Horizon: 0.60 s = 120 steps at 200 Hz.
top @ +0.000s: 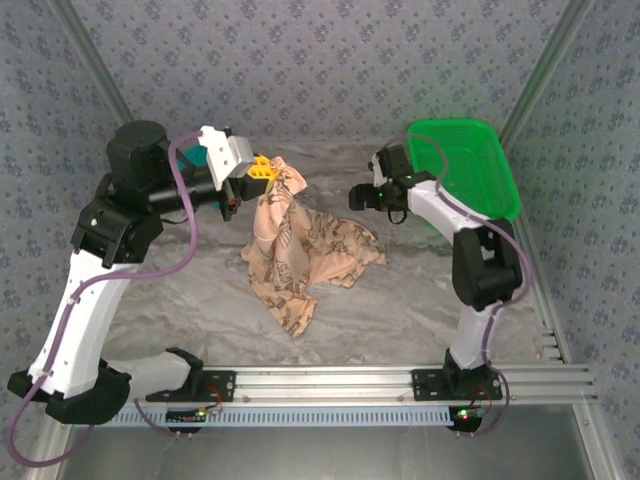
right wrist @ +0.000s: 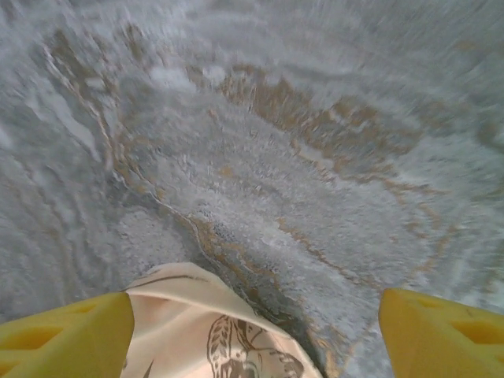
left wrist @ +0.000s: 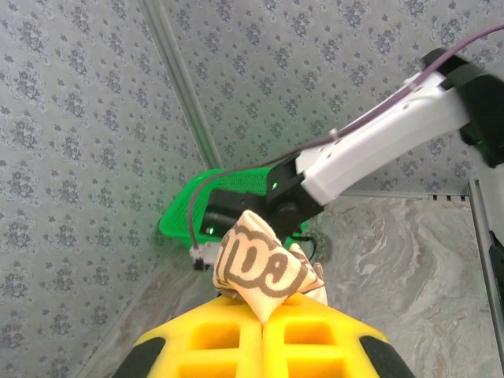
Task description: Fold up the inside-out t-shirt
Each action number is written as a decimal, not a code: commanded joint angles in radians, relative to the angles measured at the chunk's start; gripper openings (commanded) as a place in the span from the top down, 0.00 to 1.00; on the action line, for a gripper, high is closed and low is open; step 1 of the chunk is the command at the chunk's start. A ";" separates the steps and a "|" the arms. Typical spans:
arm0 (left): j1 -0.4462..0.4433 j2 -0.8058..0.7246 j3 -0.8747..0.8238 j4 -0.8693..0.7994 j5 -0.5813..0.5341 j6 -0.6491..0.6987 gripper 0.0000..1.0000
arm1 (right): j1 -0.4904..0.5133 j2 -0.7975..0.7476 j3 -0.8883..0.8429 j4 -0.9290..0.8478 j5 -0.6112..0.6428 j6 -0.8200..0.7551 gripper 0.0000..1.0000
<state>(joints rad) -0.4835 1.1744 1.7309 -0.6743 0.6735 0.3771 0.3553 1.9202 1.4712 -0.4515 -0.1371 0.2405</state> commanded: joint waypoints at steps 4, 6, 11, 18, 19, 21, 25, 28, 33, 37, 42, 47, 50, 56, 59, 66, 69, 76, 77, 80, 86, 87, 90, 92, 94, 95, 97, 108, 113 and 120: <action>0.006 -0.027 -0.016 0.017 0.032 0.019 1.00 | 0.061 0.091 0.076 -0.082 -0.067 -0.061 0.20; 0.006 -0.028 -0.019 0.019 0.030 0.018 1.00 | 0.065 0.099 0.083 -0.082 -0.078 -0.070 0.21; 0.007 -0.033 -0.027 0.022 0.027 0.015 1.00 | 0.070 0.119 0.102 -0.084 -0.104 -0.089 0.24; 0.007 -0.036 -0.038 0.027 0.022 0.011 1.00 | 0.075 0.144 0.127 -0.088 -0.137 -0.112 0.26; 0.006 -0.037 -0.038 0.029 0.021 0.010 1.00 | 0.075 0.148 0.131 -0.088 -0.143 -0.115 0.26; 0.006 -0.038 -0.043 0.028 0.018 0.009 1.00 | 0.078 0.154 0.138 -0.089 -0.151 -0.122 0.26; 0.006 -0.041 -0.046 0.031 0.015 0.007 1.00 | 0.082 0.166 0.150 -0.094 -0.169 -0.138 0.26; 0.006 -0.042 -0.048 0.031 0.011 0.006 1.00 | 0.085 0.176 0.161 -0.097 -0.183 -0.150 0.27; 0.007 -0.044 -0.052 0.029 0.008 0.005 1.00 | 0.091 0.190 0.175 -0.106 -0.195 -0.164 0.29; 0.006 -0.046 -0.056 0.029 0.004 0.002 1.00 | 0.096 0.203 0.187 -0.114 -0.196 -0.172 0.30; 0.006 -0.047 -0.057 0.030 0.002 0.000 1.00 | 0.103 0.217 0.200 -0.125 -0.197 -0.183 0.30; 0.006 -0.048 -0.059 0.029 -0.001 -0.003 1.00 | 0.110 0.227 0.207 -0.132 -0.195 -0.195 0.31; 0.007 -0.048 -0.062 0.030 -0.002 -0.004 1.00 | 0.114 0.234 0.208 -0.133 -0.189 -0.197 0.33; 0.007 -0.050 -0.064 0.029 -0.006 -0.007 1.00 | 0.120 0.242 0.205 -0.128 -0.179 -0.197 0.42; 0.007 -0.051 -0.066 0.030 -0.008 -0.007 1.00 | 0.120 0.246 0.203 -0.122 -0.175 -0.194 0.50; 0.008 -0.054 -0.072 0.030 -0.017 -0.010 1.00 | 0.119 0.255 0.196 -0.111 -0.164 -0.184 0.67; 0.009 -0.056 -0.074 0.031 -0.019 -0.010 1.00 | 0.117 0.258 0.194 -0.109 -0.158 -0.175 0.73; 0.008 -0.061 -0.081 0.035 -0.032 -0.010 1.00 | 0.109 0.261 0.188 -0.100 -0.148 -0.158 0.86; 0.008 -0.063 -0.081 0.035 -0.033 -0.010 1.00 | 0.108 0.262 0.187 -0.097 -0.145 -0.155 0.87; 0.009 -0.065 -0.085 0.037 -0.039 -0.010 1.00 | 0.104 0.261 0.182 -0.091 -0.142 -0.147 0.91; 0.008 -0.071 -0.089 0.038 -0.049 -0.010 1.00 | 0.095 0.254 0.172 -0.081 -0.142 -0.134 0.98; 0.008 -0.071 -0.090 0.040 -0.051 -0.010 1.00 | 0.094 0.251 0.171 -0.079 -0.142 -0.132 0.99; 0.009 -0.075 -0.092 0.040 -0.055 -0.010 1.00 | 0.088 0.243 0.163 -0.073 -0.144 -0.125 1.00; 0.010 -0.077 -0.093 0.039 -0.058 -0.008 1.00 | 0.085 0.237 0.158 -0.069 -0.143 -0.120 1.00; 0.010 -0.078 -0.094 0.038 -0.061 -0.008 1.00 | 0.082 0.231 0.152 -0.063 -0.141 -0.116 1.00; 0.010 -0.080 -0.095 0.039 -0.061 -0.007 1.00 | 0.081 0.227 0.148 -0.060 -0.139 -0.113 1.00; 0.010 -0.081 -0.095 0.038 -0.063 -0.005 1.00 | 0.079 0.221 0.141 -0.057 -0.134 -0.109 1.00; 0.015 -0.096 -0.105 0.038 -0.078 0.003 1.00 | 0.063 0.160 0.095 -0.024 -0.091 -0.083 1.00; 0.018 -0.104 -0.111 0.040 -0.086 0.003 1.00 | 0.053 0.127 0.069 -0.009 -0.074 -0.073 1.00; 0.025 -0.112 -0.115 0.043 -0.092 0.004 1.00 | 0.039 0.079 0.036 0.010 -0.048 -0.057 1.00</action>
<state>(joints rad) -0.4763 1.1110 1.6249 -0.6701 0.6121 0.3737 0.4419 2.1445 1.5894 -0.4889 -0.2676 0.1238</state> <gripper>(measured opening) 0.057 0.066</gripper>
